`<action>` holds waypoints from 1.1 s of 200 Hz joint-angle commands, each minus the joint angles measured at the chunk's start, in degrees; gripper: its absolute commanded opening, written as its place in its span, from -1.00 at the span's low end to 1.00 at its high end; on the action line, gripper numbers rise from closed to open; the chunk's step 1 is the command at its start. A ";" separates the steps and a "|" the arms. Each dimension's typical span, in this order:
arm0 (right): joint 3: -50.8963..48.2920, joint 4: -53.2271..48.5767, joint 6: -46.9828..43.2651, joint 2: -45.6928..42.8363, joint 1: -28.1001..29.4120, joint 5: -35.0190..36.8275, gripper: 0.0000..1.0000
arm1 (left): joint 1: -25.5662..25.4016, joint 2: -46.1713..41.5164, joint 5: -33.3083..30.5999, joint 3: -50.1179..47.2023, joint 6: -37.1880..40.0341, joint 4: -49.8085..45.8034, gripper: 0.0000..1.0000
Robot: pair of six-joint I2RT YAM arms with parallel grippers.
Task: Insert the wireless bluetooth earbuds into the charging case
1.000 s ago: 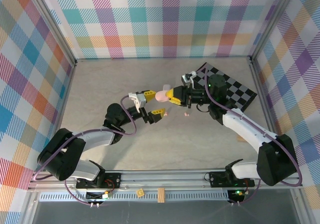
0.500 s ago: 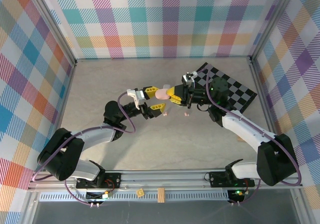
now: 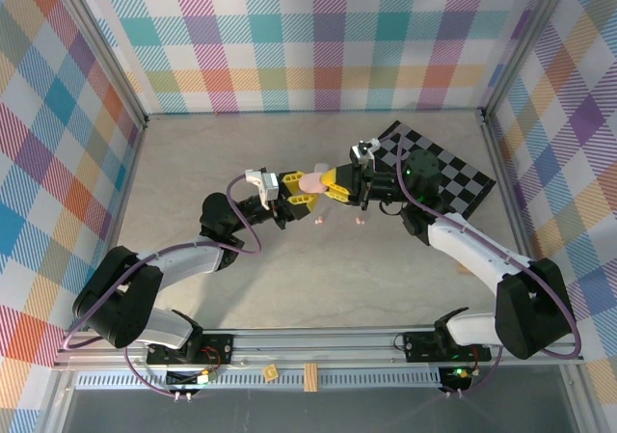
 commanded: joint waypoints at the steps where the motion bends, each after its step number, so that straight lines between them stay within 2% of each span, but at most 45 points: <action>1: 0.81 0.57 -1.56 0.43 0.55 0.20 -0.88 | -0.61 0.27 2.37 1.57 -0.39 3.52 -0.26; 15: 0.91 -0.24 -2.00 0.39 0.54 0.24 -0.85 | -0.62 0.30 2.76 1.57 -0.52 3.44 -0.29; 25: 1.23 -1.18 -2.71 0.24 0.52 0.39 -0.75 | -0.62 0.28 2.90 1.57 -0.61 3.44 -0.32; 56: 2.91 -9.73 -10.24 -2.52 0.38 1.78 -0.11 | -0.53 0.22 2.55 0.59 0.40 3.26 -0.32; 64: 3.90 -14.70 -14.51 -3.75 0.17 2.33 0.04 | -0.44 0.00 2.47 0.07 0.66 3.18 -0.32; 100: 11.76 -45.45 -41.18 -8.73 0.00 11.39 0.44 | -0.18 -0.97 3.28 -2.73 0.97 2.61 -0.32; 120: 16.72 -57.72 -55.13 -10.27 0.27 17.36 0.56 | 0.00 -1.95 4.48 -3.90 1.10 0.83 -0.32; 144: 20.65 -65.59 -72.47 -11.21 1.56 18.21 0.69 | 0.08 -3.63 5.79 -5.05 2.24 -3.59 -0.31; 182: 23.15 -74.21 -101.51 -12.95 10.93 28.60 0.86 | 0.00 -6.92 8.90 -5.67 2.83 -10.59 -0.31; 199: 23.11 -75.13 -108.10 -12.44 13.72 32.38 0.87 | -0.09 -8.32 9.01 -6.40 2.90 -11.92 -0.31; 220: 24.55 -76.05 -109.19 -9.62 14.49 36.20 0.86 | -0.09 -9.94 9.01 -6.86 2.95 -13.67 -0.31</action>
